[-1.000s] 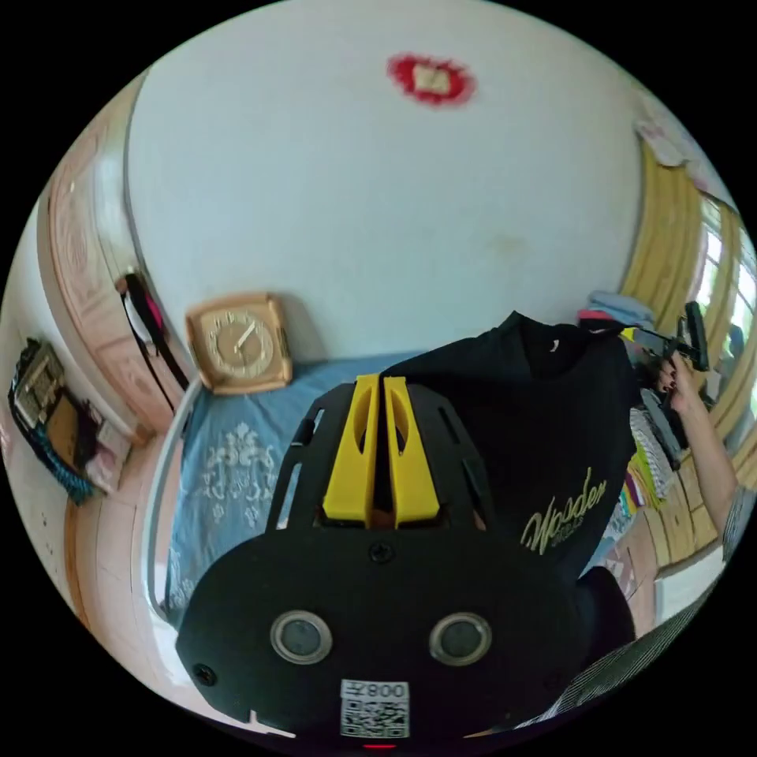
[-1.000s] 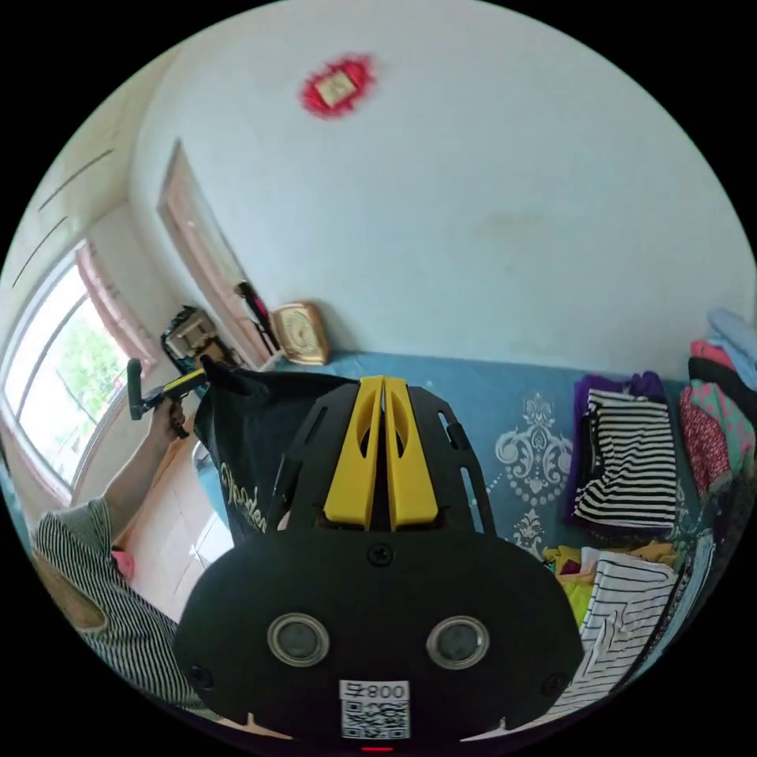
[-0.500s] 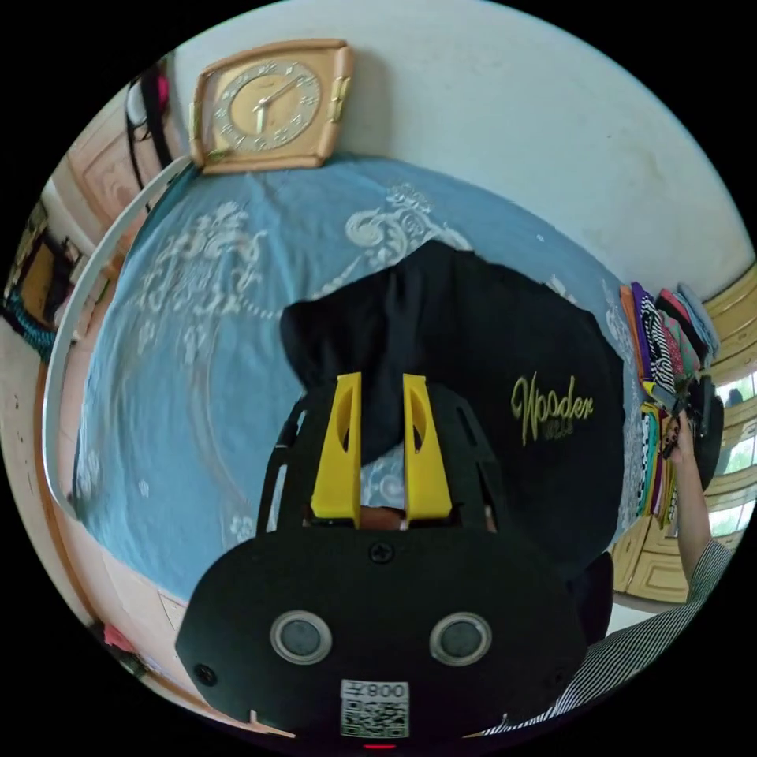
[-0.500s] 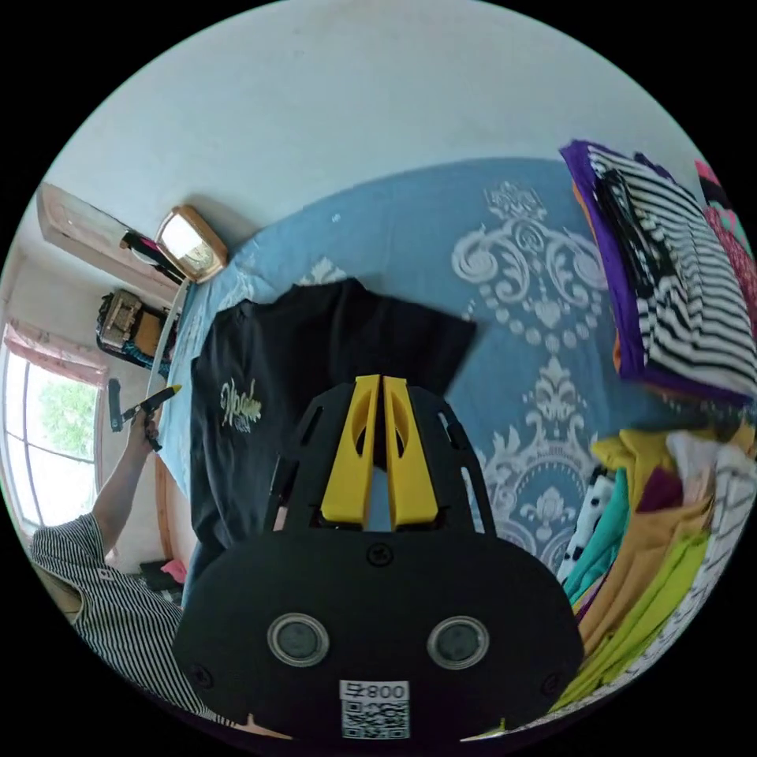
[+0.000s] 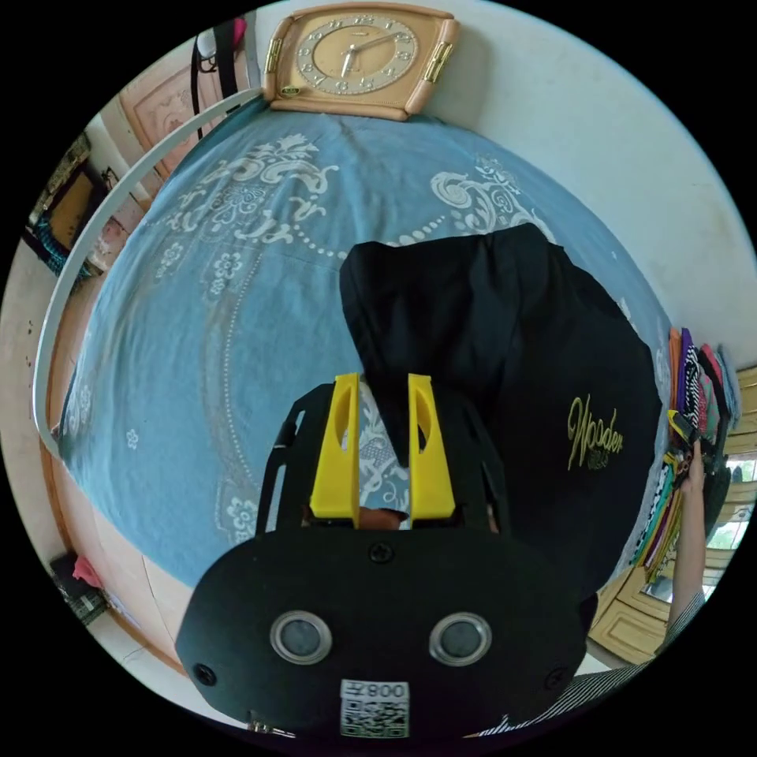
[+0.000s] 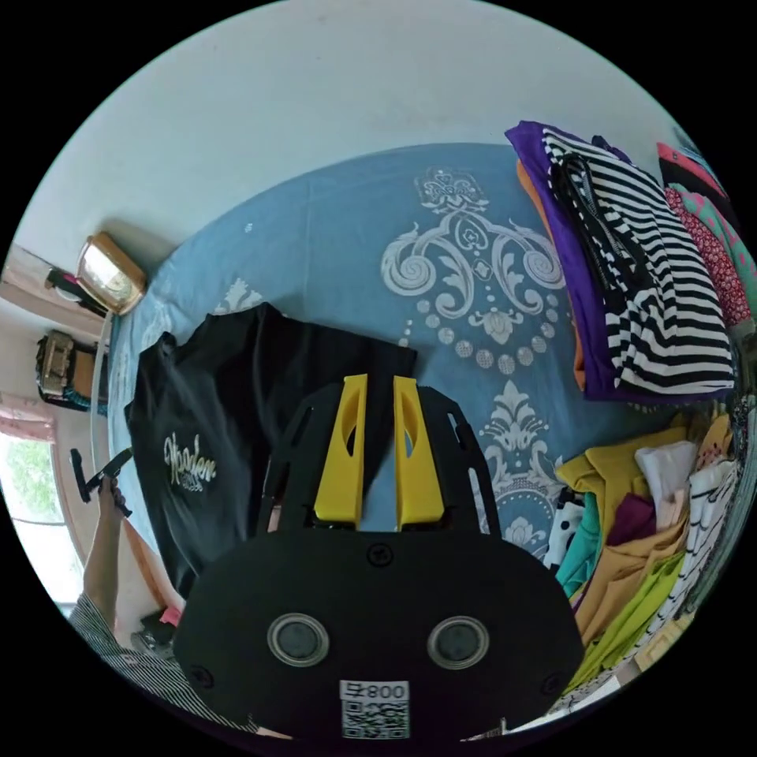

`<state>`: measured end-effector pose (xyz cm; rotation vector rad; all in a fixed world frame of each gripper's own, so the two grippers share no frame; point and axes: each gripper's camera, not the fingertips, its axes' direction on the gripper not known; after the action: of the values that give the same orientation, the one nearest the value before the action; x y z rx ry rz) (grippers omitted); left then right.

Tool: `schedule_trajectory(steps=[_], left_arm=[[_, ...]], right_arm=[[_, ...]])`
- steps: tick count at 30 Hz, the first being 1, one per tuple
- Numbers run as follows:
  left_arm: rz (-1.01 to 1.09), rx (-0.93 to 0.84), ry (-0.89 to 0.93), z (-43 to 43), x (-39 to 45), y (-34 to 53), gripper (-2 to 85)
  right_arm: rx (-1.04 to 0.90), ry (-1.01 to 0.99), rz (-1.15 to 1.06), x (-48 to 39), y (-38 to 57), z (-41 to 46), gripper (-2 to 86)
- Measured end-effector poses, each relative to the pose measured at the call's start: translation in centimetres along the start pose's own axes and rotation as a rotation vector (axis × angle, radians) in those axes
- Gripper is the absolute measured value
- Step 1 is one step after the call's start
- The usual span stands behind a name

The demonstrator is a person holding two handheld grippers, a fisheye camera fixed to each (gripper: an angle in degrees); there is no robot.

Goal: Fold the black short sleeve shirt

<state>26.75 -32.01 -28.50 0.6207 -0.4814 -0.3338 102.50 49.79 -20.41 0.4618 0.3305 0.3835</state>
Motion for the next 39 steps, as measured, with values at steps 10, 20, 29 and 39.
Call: schedule_trajectory(steps=[10, 20, 29, 39], left_arm=[[0.025, 0.147, -0.019, 0.4, -3.8, -6.2, 2.3], [-0.064, 0.066, 0.105, 5.8, -9.2, -8.3, 6.6], [0.009, 0.067, 0.293, 9.2, -10.2, -5.1, 8.5], [-0.087, 0.037, 0.131, 12.8, -11.4, -8.6, 3.1]], right_arm=[[-0.001, 0.107, -0.041, -5.6, -6.7, -0.6, 0.4], [-0.009, 0.065, -0.075, -8.8, -9.8, -2.5, 0.5], [-0.03, -0.177, -0.148, -13.2, -3.7, -0.9, 7.0], [-0.158, 0.073, -0.294, -19.0, -6.0, 0.2, 0.3]])
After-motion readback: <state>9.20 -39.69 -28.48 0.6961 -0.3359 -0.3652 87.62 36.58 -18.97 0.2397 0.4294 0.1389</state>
